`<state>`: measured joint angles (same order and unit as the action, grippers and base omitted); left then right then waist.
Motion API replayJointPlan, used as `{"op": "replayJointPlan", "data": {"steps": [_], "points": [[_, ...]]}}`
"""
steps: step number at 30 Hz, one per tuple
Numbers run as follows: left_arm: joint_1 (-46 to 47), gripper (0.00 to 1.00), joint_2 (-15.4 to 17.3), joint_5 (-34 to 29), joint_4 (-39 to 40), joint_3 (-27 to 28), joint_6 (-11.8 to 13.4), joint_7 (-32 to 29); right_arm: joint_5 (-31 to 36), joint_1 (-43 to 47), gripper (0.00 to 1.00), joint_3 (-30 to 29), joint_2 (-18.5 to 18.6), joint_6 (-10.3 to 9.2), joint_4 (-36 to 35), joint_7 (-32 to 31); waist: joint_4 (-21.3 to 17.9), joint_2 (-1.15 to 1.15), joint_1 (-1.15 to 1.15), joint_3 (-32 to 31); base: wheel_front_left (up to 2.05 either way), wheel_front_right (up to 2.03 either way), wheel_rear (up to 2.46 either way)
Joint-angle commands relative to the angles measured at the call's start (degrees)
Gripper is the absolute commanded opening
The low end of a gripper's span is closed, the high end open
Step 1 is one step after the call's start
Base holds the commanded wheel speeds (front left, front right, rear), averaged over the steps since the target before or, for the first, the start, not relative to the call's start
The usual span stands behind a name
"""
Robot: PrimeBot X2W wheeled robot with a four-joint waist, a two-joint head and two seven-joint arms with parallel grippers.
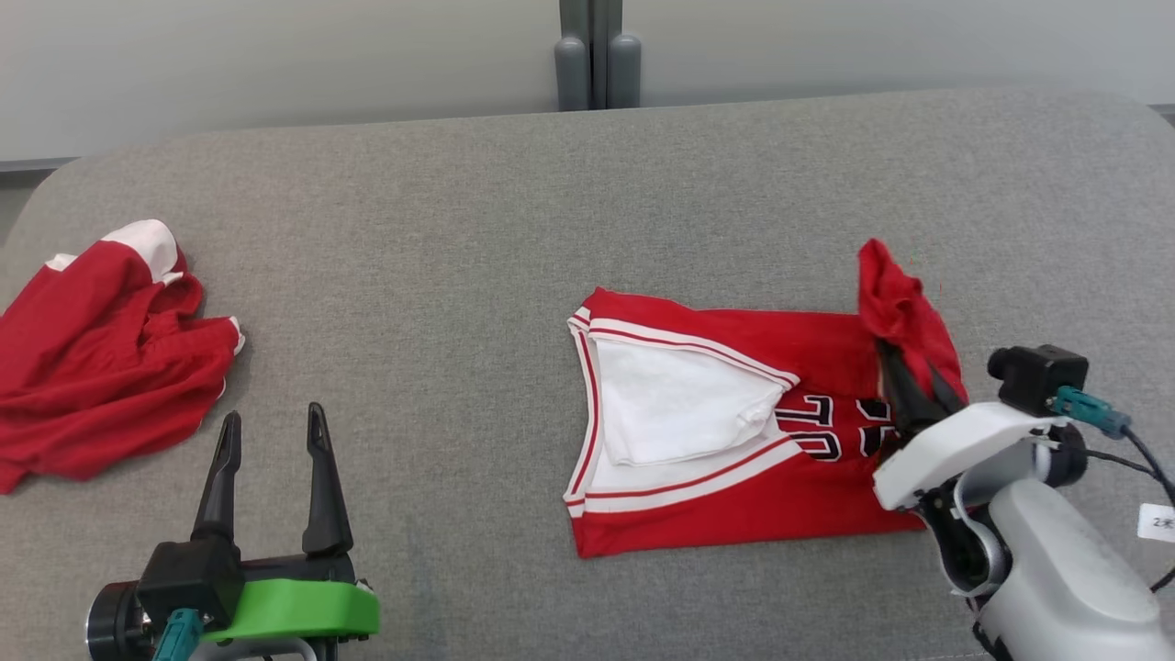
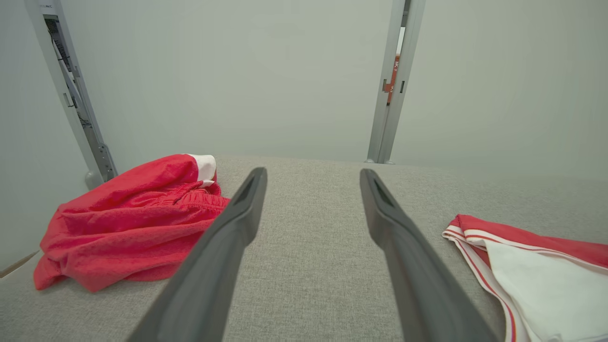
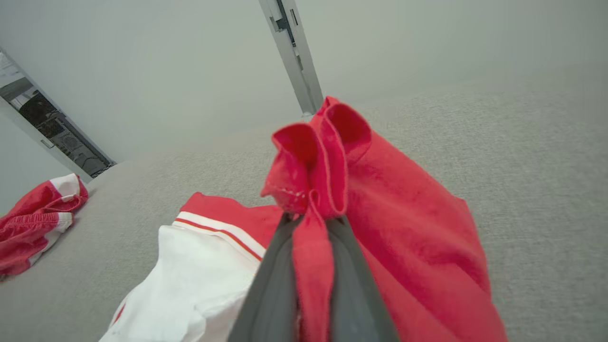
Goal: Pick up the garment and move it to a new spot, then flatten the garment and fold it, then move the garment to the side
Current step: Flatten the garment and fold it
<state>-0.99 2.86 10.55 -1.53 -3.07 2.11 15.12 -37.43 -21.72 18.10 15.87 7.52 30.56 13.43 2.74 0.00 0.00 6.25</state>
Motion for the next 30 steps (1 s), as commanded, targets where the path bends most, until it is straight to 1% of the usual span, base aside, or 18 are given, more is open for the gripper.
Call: {"op": "replayJointPlan", "data": {"steps": [1,8,15,24,25,26,27,30], "points": [[-0.81,1.0,0.08,0.45,-0.06,-0.16,-0.1,0.02,0.64,0.03,0.0,0.82,-1.01,-0.08,-0.82,-0.51,0.53,0.0,0.0,0.22,0.0,0.0,0.0],[0.43,1.0,0.09,1.17,-0.32,-1.56,0.32,0.02,2.42,-1.45,0.0,4.24,-6.03,-0.07,-2.27,-2.3,2.73,0.0,0.0,1.21,0.0,0.0,0.0],[1.84,1.0,0.09,1.92,-1.02,-3.06,0.59,0.02,3.45,-3.5,0.0,6.35,-9.89,-0.07,-0.7,-2.92,5.16,0.0,0.0,2.23,0.0,0.0,0.0],[2.41,1.0,0.09,2.18,-1.49,-3.98,0.9,0.03,2.72,-5.41,0.0,8.49,-12.21,-0.06,2.92,-1.89,6.48,0.0,0.0,2.77,0.0,0.0,0.0],[2.49,1.0,0.09,2.15,-1.6,-4.08,0.86,0.02,2.66,-5.74,0.2,8.51,-12.28,-0.06,3.48,-1.53,6.52,0.0,0.0,2.79,0.0,0.0,0.0],[2.62,1.0,0.09,2.23,-1.69,-4.19,0.83,0.02,2.59,-5.93,0.84,8.58,-12.36,-0.06,3.92,-1.41,6.55,0.0,0.0,2.8,0.0,0.0,0.0],[2.81,1.0,0.09,2.28,-1.79,-4.33,0.81,0.02,2.37,-6.0,1.0,8.68,-12.47,-0.06,4.4,-1.01,6.56,0.0,0.0,2.79,0.0,0.0,0.0],[2.91,1.0,0.09,2.24,-2.07,-4.4,0.81,0.02,2.59,-6.44,1.0,8.22,-12.02,-0.07,5.11,-0.04,6.24,0.0,0.0,2.42,0.0,0.0,0.0]]}}
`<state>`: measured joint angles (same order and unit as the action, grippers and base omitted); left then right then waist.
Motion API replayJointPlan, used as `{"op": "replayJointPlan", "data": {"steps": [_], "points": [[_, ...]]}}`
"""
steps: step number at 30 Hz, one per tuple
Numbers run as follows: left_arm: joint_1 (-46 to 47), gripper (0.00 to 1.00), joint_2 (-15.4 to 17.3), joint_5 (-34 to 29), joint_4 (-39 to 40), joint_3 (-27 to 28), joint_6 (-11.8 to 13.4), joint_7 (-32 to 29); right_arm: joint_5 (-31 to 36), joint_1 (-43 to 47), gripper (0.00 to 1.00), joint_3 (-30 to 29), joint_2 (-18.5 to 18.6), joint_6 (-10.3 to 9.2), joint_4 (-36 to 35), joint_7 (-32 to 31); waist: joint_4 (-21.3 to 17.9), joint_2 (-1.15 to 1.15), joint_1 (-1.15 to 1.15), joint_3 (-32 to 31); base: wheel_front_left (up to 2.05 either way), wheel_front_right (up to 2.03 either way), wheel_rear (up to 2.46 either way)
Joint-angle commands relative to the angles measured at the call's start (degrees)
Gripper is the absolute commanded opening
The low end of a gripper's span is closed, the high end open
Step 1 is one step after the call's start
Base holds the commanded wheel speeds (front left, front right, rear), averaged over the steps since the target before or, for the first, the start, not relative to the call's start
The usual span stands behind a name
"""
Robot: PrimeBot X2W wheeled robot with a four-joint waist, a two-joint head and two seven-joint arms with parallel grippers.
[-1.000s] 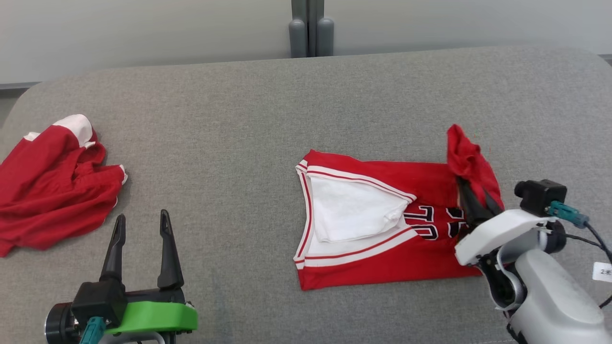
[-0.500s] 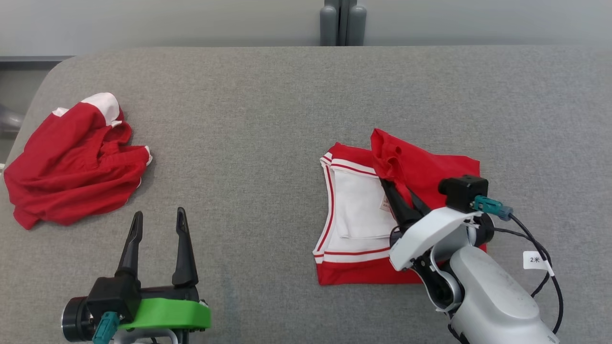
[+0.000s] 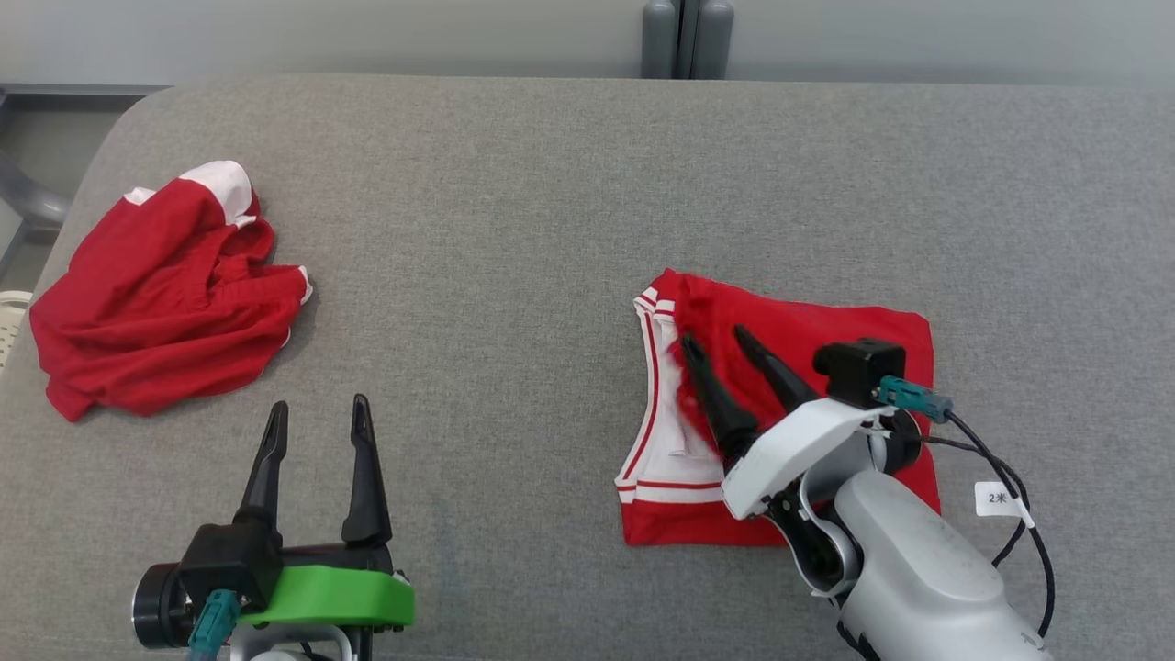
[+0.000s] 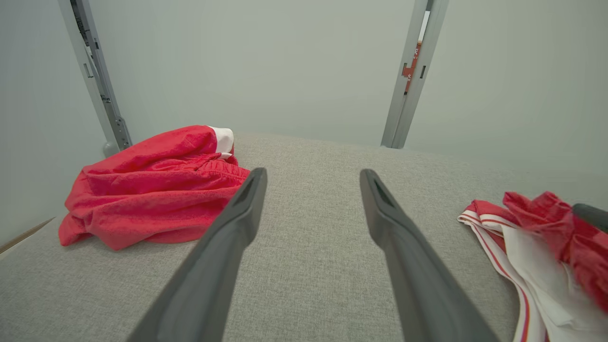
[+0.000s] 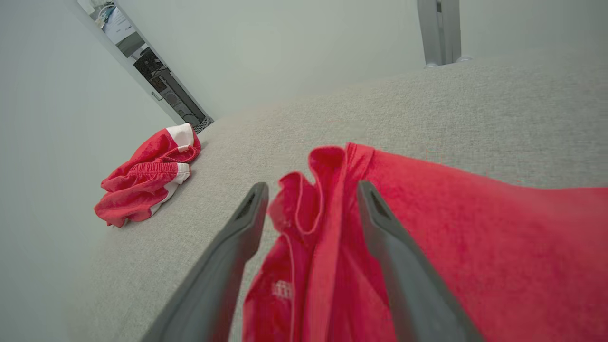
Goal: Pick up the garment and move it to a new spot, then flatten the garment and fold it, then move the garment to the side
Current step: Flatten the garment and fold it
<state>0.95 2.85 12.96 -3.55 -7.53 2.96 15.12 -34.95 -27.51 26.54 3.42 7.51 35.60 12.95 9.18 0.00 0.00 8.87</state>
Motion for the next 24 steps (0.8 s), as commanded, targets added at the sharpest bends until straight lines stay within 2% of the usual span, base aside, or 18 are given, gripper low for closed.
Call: {"op": "replayJointPlan", "data": {"steps": [1,7,14,19,24], "points": [[0.91,1.0,0.1,-0.21,-0.15,0.14,-0.04,0.02,0.34,-0.77,1.0,-0.53,0.99,-0.06,-0.1,0.81,-0.37,0.0,0.0,-0.44,0.0,0.0,0.0],[-0.15,1.0,0.1,-0.88,-0.27,0.82,-0.42,0.02,2.02,0.97,1.0,-4.14,6.63,-0.06,-3.06,2.14,-2.1,0.0,0.0,-1.97,0.0,0.0,0.0],[-0.95,1.0,0.1,-1.41,-0.26,1.91,-0.96,0.03,5.34,5.7,1.0,-12.47,12.17,-0.05,-10.82,2.25,-4.9,0.0,0.0,-3.1,0.0,0.0,0.0],[-1.32,1.0,0.11,-1.76,-0.48,2.86,-1.3,0.02,8.76,10.4,1.0,-16.03,13.21,-0.05,-16.9,2.25,-6.76,0.0,0.0,-3.82,0.0,0.0,0.0],[-1.72,1.0,0.11,-2.14,-0.71,3.72,-1.46,0.02,11.32,15.41,1.0,-17.77,12.64,-0.05,-22.45,2.25,-8.36,0.0,0.0,-4.69,0.0,0.0,0.0]]}}
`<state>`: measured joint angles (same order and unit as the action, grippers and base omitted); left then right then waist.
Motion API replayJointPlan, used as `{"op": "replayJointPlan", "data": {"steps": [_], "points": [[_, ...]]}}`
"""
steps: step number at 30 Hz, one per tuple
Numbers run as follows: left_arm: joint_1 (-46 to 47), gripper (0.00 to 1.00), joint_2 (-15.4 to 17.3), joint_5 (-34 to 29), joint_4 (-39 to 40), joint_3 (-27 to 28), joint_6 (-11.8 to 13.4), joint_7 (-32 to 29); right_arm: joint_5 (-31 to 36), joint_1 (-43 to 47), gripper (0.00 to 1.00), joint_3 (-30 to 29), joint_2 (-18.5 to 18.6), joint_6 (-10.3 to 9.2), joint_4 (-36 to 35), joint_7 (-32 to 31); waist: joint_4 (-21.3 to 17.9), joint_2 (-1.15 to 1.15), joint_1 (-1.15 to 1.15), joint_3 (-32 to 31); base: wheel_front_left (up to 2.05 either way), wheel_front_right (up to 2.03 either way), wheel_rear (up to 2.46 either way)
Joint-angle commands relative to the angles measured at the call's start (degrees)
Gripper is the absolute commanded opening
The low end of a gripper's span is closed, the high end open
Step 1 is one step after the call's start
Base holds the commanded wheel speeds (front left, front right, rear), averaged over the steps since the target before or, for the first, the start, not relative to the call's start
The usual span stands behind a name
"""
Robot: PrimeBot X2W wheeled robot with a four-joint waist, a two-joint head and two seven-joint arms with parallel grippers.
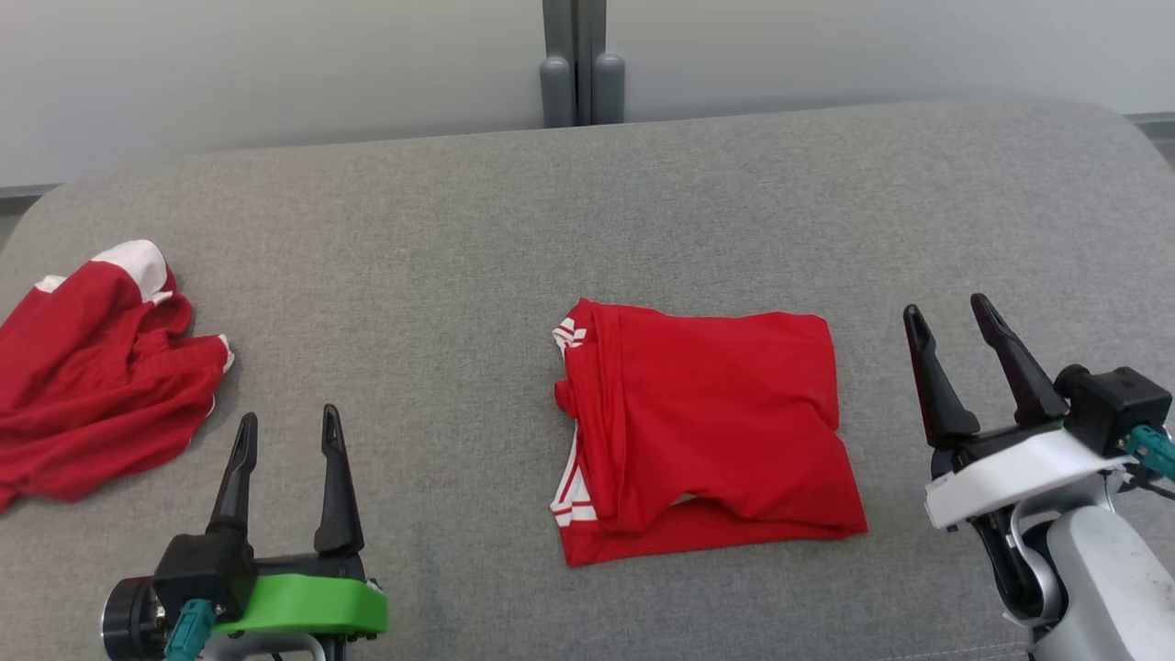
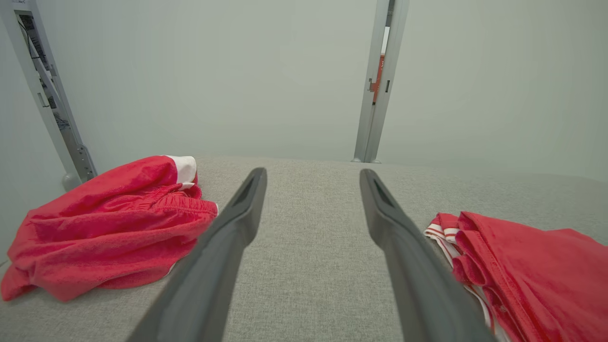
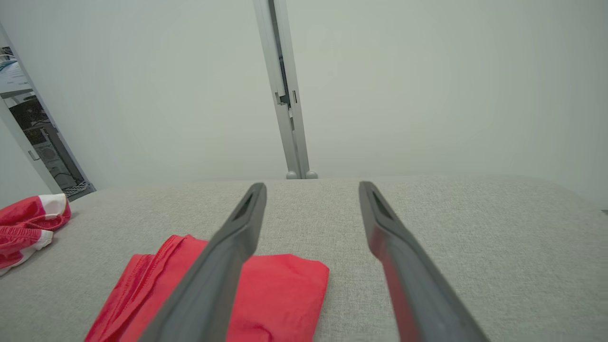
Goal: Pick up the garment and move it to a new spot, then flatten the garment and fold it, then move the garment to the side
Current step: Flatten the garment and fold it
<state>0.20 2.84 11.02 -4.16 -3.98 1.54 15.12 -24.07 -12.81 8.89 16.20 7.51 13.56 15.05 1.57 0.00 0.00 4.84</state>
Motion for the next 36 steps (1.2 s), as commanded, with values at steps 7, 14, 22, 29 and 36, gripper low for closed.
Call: {"op": "replayJointPlan", "data": {"steps": [7,14,22,29,36], "points": [[-1.25,1.0,0.13,-0.2,-0.33,0.47,-0.32,0.02,2.95,6.29,1.0,-1.7,-1.83,-0.06,-5.6,0.16,-1.78,0.0,0.0,-1.77,0.0,0.0,0.0],[-1.68,1.0,0.13,-1.14,-0.72,0.78,-0.66,0.02,5.33,11.32,1.0,-3.21,-4.21,-0.06,-8.51,0.16,-1.78,0.0,0.0,-3.36,0.0,0.0,0.0],[-2.82,1.0,0.13,-2.88,-1.23,1.77,-1.27,0.02,6.75,15.69,1.0,-5.28,-6.1,-0.06,-10.33,0.17,-0.92,0.0,0.0,-4.87,0.0,0.0,0.0],[-3.8,1.0,0.39,-3.62,-2.23,2.63,-1.44,0.02,7.36,17.53,1.0,-6.94,-7.0,-0.05,-11.48,0.17,-0.45,0.0,0.0,-5.44,0.0,0.0,0.0],[-4.09,1.0,1.39,-3.95,-3.03,2.4,-2.47,0.02,8.3,18.43,1.0,-7.31,-6.6,-0.05,-11.69,0.17,-0.1,0.0,0.0,-5.94,0.0,0.0,0.0]]}}
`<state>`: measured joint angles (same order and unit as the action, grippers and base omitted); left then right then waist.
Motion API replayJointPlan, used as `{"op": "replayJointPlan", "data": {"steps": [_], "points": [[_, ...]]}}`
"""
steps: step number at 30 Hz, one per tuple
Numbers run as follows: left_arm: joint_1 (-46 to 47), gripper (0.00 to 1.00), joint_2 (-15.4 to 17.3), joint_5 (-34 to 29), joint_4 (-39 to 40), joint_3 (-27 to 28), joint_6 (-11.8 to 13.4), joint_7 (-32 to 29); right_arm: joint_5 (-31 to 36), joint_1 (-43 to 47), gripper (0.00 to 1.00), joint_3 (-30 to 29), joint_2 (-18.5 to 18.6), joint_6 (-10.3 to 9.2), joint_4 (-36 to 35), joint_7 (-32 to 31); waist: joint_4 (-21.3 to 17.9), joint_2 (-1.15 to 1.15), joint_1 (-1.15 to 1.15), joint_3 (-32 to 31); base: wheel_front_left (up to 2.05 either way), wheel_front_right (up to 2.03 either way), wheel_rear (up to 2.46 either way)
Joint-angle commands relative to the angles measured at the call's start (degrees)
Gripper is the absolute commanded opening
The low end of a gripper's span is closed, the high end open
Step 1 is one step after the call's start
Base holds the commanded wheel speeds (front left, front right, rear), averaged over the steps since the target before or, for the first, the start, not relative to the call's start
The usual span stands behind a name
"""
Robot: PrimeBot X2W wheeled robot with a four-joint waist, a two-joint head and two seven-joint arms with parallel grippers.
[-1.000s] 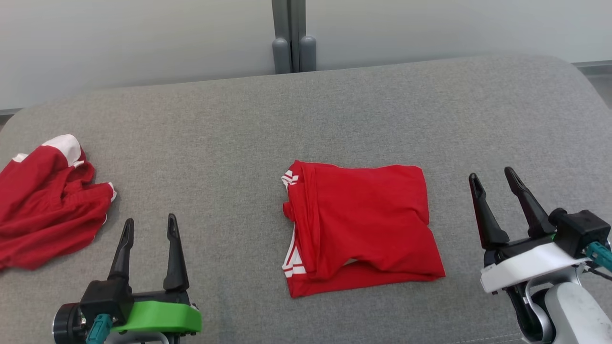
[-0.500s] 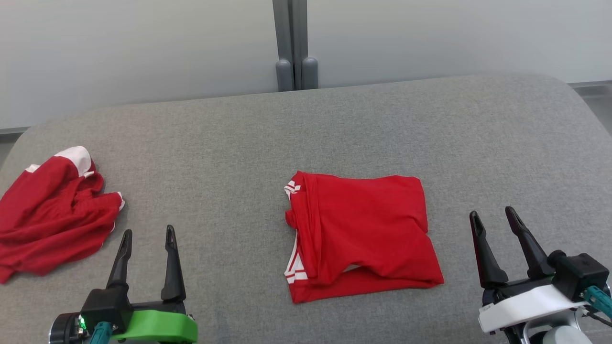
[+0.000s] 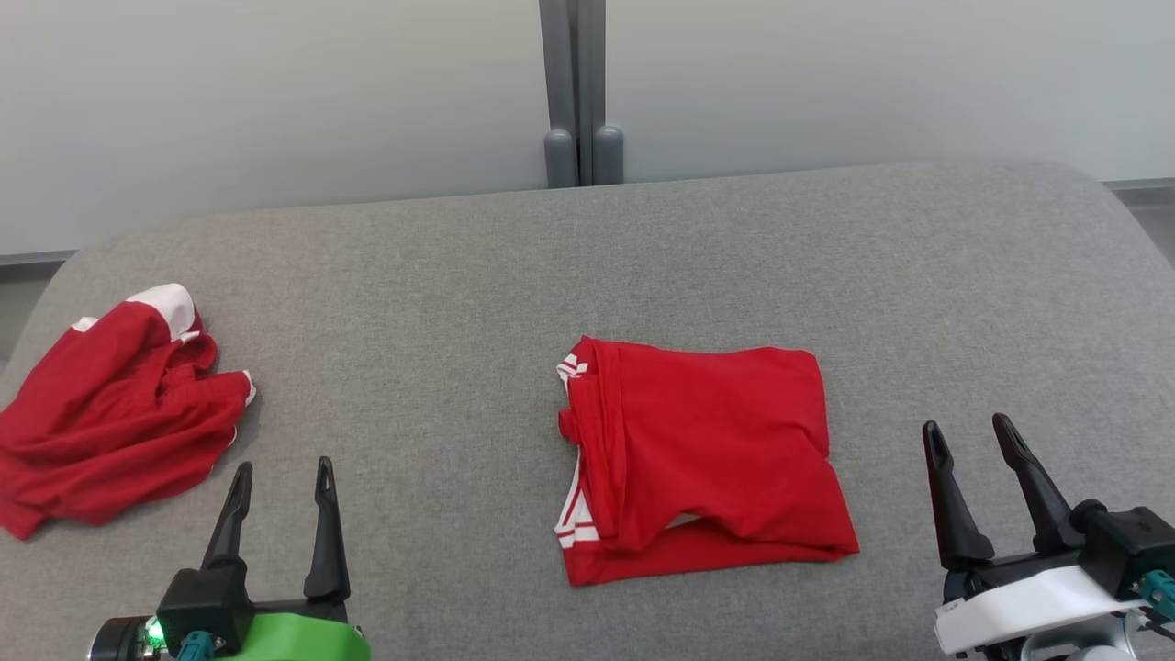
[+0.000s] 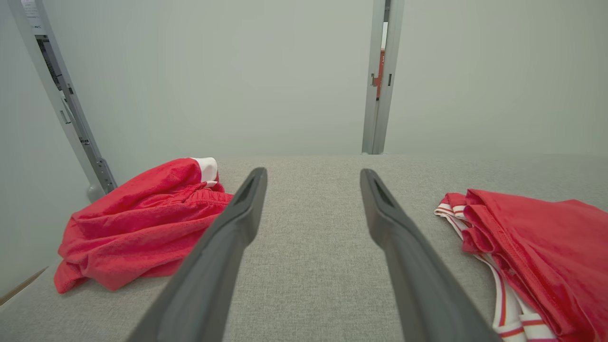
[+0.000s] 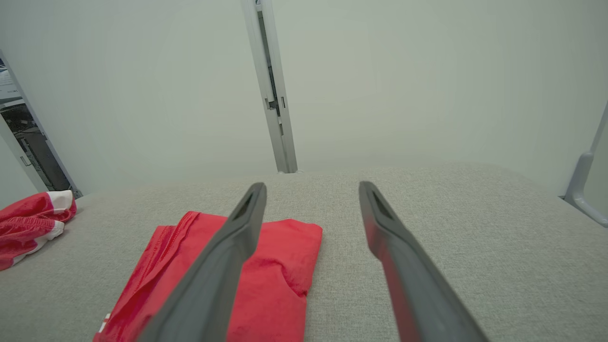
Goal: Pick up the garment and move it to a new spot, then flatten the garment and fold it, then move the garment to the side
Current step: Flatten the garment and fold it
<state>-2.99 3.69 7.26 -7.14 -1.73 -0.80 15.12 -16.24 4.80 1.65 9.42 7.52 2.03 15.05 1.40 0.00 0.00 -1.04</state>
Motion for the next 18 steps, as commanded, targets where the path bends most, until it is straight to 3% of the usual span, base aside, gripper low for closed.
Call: {"op": "replayJointPlan", "data": {"steps": [1,11,18], "points": [[-0.86,1.0,0.74,-0.12,-0.08,0.02,-0.44,0.02,0.6,0.92,1.0,-0.08,0.12,-0.07,-0.14,0.17,0.13,0.0,0.0,-0.15,0.0,0.0,0.0],[-0.23,1.0,2.14,1.79,-0.26,-0.94,-2.79,-0.16,1.89,1.44,1.0,-0.49,-0.5,-0.07,-0.23,0.17,1.14,0.0,0.0,-0.63,0.0,0.0,0.0],[-0.58,1.0,2.51,2.04,-0.08,-1.2,-2.63,-0.26,2.16,1.69,1.0,-0.4,-0.63,-0.07,0.05,-0.22,1.64,0.0,0.0,-1.05,0.0,0.0,0.0]]}}
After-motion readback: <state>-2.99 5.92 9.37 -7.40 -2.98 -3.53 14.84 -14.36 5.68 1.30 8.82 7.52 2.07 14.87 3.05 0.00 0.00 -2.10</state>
